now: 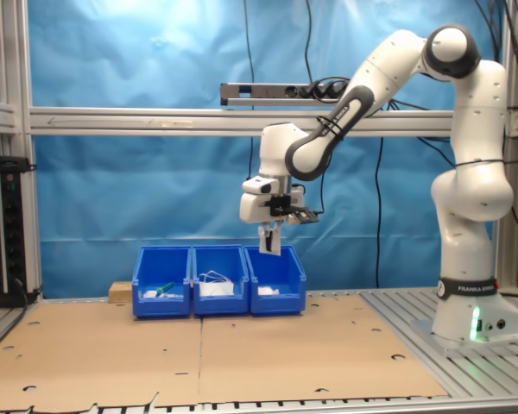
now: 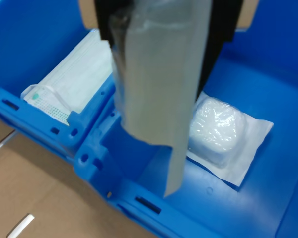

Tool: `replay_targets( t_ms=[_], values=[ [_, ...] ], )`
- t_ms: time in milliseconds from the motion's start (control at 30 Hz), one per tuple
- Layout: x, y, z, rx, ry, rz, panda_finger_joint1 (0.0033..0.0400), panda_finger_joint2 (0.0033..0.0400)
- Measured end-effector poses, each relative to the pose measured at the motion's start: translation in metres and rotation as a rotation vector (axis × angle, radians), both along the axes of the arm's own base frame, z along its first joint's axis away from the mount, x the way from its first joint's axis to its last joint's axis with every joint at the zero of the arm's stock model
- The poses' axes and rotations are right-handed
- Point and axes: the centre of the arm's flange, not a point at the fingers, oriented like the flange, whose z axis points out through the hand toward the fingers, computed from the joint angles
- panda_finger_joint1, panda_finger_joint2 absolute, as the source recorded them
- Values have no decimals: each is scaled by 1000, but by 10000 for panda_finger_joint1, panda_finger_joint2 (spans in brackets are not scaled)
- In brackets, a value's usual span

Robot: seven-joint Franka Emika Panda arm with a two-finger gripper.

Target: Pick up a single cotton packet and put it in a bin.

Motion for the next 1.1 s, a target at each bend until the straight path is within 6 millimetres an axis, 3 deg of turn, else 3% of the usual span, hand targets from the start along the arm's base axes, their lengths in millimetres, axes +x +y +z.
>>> replay_targets(
  t_ms=[700, 1100],
  values=[
    [-2, -3, -3, 11, -23, -343, 53, 53],
    [1, -26, 11, -59, -54, -444, 53, 53]
  ],
)
